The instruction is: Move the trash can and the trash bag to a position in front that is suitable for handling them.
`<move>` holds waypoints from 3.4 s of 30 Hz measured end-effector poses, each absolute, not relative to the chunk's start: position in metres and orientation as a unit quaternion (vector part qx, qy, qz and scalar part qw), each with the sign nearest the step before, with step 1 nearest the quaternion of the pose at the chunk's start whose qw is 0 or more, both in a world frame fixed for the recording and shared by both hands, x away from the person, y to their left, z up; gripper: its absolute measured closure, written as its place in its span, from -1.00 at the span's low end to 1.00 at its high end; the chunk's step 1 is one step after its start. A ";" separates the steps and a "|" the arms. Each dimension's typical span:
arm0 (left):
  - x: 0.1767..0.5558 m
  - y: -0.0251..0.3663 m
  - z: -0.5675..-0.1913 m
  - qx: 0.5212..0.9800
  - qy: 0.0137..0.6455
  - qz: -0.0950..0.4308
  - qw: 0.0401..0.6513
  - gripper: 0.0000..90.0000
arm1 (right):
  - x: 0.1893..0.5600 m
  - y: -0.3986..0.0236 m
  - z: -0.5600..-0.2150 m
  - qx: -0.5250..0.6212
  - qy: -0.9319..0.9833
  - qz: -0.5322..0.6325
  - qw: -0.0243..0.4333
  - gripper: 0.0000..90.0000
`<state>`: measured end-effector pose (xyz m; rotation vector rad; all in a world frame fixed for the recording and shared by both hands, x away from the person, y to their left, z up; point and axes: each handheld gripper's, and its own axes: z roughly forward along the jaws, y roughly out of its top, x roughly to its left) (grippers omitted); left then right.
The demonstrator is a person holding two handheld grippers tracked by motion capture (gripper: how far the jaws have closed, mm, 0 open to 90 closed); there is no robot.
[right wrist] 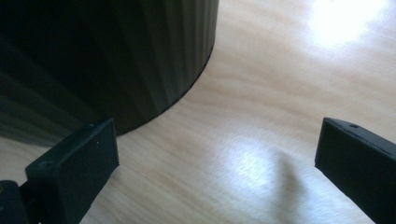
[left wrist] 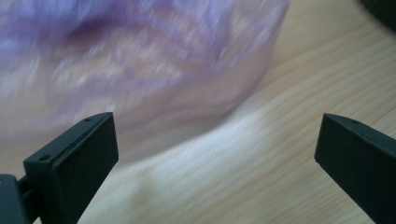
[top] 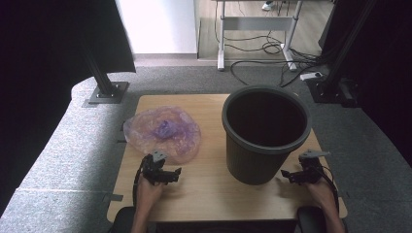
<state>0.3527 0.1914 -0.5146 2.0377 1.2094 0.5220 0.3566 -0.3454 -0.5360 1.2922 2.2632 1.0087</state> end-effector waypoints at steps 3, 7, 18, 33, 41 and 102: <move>0.361 0.179 -0.503 0.789 0.454 0.204 0.361 -1.00 | 0.361 -0.350 -0.526 0.460 0.793 0.358 0.177 -1.00; 0.373 0.158 -0.491 0.796 0.434 0.216 0.362 -1.00 | 0.370 -0.356 -0.513 0.470 0.785 0.358 0.188 -1.00; 0.400 0.132 -0.480 0.800 0.422 0.218 0.368 -1.00 | 0.412 -0.364 -0.478 0.478 0.767 0.376 0.206 -1.00; 0.419 0.108 -0.456 0.799 0.405 0.227 0.383 -1.00 | 0.423 -0.312 -0.465 0.422 0.803 0.374 0.194 -1.00; 0.410 0.137 -0.456 0.788 0.426 0.240 0.374 -1.00 | 0.419 -0.271 -0.465 0.396 0.815 0.378 0.194 -1.00; 0.498 0.219 -0.549 0.743 0.556 0.231 0.293 -1.00 | 0.381 -0.304 -0.557 0.424 0.818 0.346 0.176 -1.00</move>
